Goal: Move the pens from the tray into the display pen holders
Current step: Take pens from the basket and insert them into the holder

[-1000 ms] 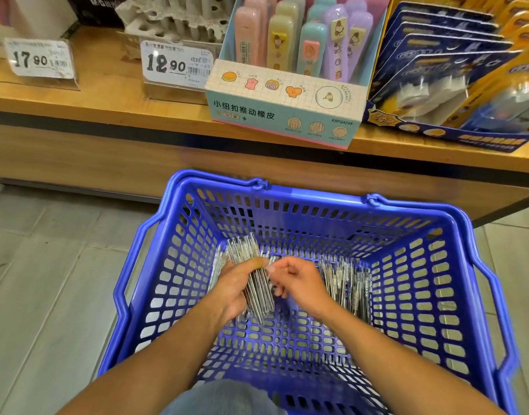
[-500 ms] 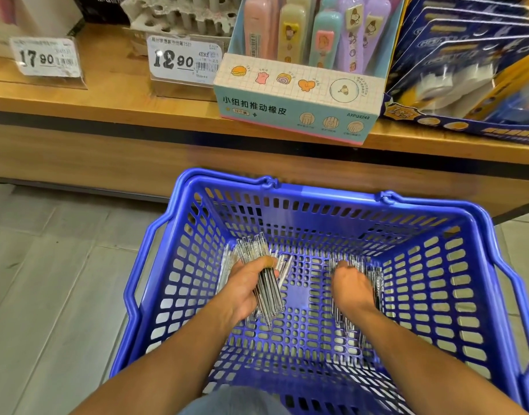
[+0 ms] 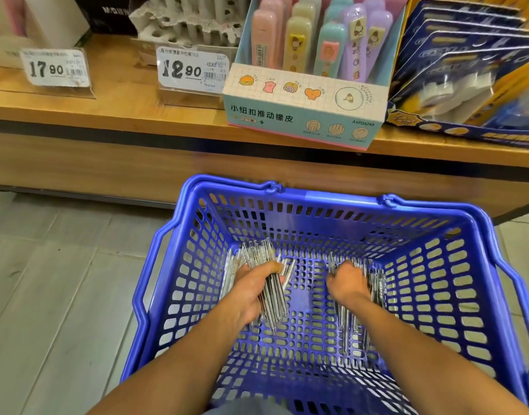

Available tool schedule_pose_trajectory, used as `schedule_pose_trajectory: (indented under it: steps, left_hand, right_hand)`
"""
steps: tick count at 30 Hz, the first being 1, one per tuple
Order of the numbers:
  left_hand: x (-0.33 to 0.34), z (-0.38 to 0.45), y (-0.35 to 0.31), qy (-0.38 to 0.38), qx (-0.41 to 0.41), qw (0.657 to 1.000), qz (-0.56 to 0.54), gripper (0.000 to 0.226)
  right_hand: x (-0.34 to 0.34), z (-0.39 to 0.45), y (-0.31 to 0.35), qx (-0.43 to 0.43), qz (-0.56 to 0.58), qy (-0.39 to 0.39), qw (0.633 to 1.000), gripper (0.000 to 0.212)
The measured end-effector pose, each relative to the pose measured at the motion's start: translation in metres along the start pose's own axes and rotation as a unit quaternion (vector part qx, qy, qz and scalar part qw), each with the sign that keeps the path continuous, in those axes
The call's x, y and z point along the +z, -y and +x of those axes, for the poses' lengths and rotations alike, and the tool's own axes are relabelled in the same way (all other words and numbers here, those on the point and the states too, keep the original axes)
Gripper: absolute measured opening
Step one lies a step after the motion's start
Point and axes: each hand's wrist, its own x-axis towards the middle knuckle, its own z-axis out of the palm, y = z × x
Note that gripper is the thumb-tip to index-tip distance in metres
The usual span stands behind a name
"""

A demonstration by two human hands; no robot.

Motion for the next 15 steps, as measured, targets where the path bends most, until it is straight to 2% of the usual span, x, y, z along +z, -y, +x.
schedule_pose_trajectory:
  steps: [4,9,15]
  left_hand:
    - [0.002,-0.006,-0.007,-0.010,0.004,1.000,0.009,0.057]
    - [0.007,-0.028,-0.022,-0.001,0.004,0.999,0.035,0.056]
    - [0.013,-0.081,-0.043,-0.030,-0.002,0.995,0.096,0.046]
  right_hand:
    - [-0.010,-0.009,-0.010,-0.032,0.066,0.034,0.997,0.035]
    - [-0.040,-0.031,-0.017,-0.048,0.138,0.094,0.985,0.023]
    - [-0.091,-0.078,-0.013,-0.054,0.177,0.102,0.977,0.023]
